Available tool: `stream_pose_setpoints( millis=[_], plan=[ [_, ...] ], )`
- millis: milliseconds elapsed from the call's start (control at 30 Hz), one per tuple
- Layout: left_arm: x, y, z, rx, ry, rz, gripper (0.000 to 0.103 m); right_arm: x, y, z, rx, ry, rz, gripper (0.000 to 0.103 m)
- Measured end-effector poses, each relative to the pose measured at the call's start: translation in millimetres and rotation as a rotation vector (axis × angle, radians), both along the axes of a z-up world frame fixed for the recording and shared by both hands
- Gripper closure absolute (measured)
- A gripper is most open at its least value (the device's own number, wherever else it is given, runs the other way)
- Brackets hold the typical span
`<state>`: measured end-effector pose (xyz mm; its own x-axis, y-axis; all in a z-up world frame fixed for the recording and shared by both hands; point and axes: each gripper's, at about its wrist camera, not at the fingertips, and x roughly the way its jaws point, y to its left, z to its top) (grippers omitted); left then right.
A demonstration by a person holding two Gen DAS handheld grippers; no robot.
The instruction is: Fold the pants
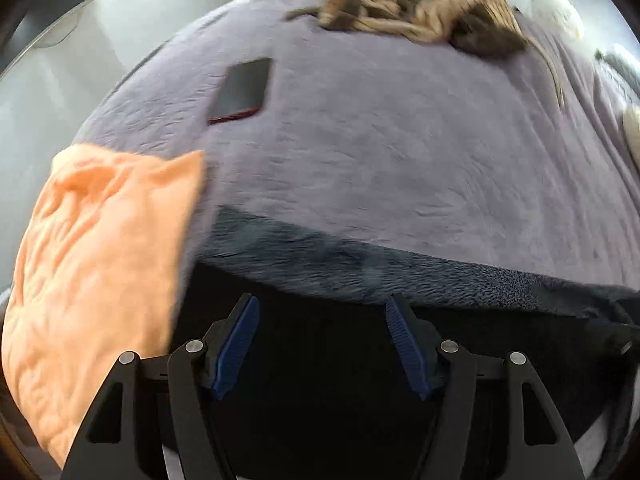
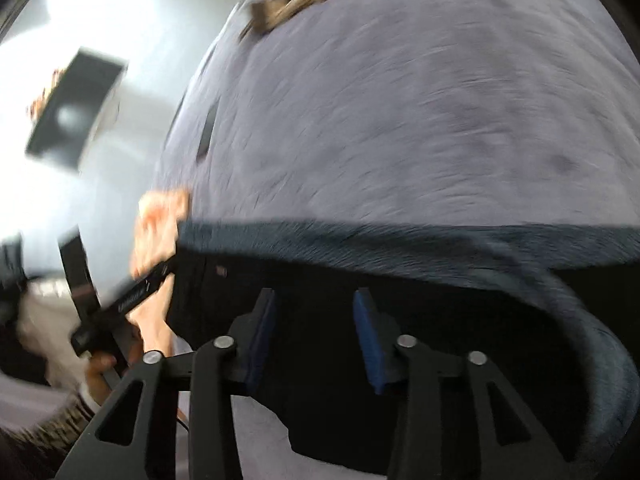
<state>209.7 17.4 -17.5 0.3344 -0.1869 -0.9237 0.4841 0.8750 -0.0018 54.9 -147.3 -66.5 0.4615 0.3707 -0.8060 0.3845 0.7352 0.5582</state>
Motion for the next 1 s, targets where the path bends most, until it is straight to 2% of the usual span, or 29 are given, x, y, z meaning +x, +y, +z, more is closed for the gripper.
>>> stream_pose_setpoints(
  millis=[100,200,267,333,367,433,500,533,667,767,900,1000],
  plan=[
    [6,-18,-19,0.029,0.012,0.010,0.036,29,23,-16,-0.056,0.037,0.048,0.062],
    [12,-20,-28,0.028,0.028,0.020,0.036,45,28,-36,-0.167,0.096,0.048,0.066],
    [12,-18,-25,0.030,0.027,0.009,0.036,50,22,-40,-0.218,0.103,0.022,0.065],
    [10,-14,-21,0.053,0.025,-0.007,0.036,49,10,-34,-0.324,0.149,-0.039,0.063],
    [8,-11,-18,0.058,0.030,-0.019,0.036,43,-2,-31,-0.324,0.171,-0.090,0.063],
    [1,-7,-12,0.055,0.036,-0.040,0.036,25,-16,-20,-0.248,0.150,-0.150,0.061],
    [-13,-4,-6,0.048,0.036,-0.077,0.036,-2,-27,-4,-0.181,0.112,-0.189,0.050],
    [-23,-6,-4,0.048,0.035,-0.099,0.036,-20,-30,4,-0.164,0.098,-0.207,0.049],
    [-63,-30,3,0.042,0.059,-0.208,0.036,-87,-32,21,-0.117,0.093,-0.278,0.048],
    [-107,-63,7,0.016,0.094,-0.321,0.036,-153,-36,30,-0.061,0.093,-0.377,0.048],
    [-166,-113,8,-0.046,0.182,-0.458,0.036,-227,-47,29,-0.053,0.121,-0.489,0.047],
    [-211,-151,5,-0.035,0.207,-0.551,0.036,-294,-60,22,-0.030,0.166,-0.571,0.047]
  ],
)
